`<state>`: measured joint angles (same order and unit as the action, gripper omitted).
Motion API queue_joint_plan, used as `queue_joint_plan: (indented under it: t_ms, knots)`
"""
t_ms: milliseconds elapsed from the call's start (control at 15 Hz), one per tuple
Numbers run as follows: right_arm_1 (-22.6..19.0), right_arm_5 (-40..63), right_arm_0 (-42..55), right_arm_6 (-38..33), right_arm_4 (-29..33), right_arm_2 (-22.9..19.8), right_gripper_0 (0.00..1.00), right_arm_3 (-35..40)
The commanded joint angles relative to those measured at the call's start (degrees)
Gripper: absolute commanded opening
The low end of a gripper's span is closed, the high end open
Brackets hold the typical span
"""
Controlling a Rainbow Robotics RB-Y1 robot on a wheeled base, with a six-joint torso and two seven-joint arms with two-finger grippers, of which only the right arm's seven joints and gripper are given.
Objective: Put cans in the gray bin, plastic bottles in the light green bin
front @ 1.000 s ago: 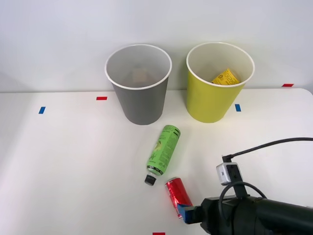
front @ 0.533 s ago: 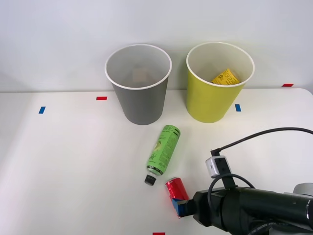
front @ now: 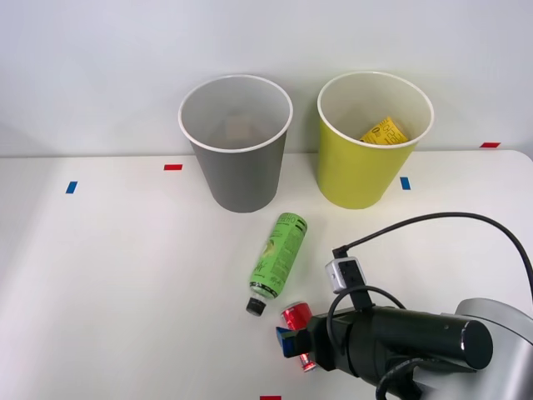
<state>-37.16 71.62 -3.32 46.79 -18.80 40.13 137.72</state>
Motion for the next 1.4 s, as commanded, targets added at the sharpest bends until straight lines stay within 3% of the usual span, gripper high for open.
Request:
queue_joint_plan:
  t_ms: [67, 667, 1400]
  knots:
    - [1.0, -0.1, -0.4, 0.9, 1.1, 0.4, 1.0, -1.5]
    - [8.2, 0.0, -1.4, 2.3, 6.3, 1.6, 1.0, -9.2]
    - [9.5, 3.4, -1.2, 3.0, 8.6, 1.7, 1.0, -9.5]
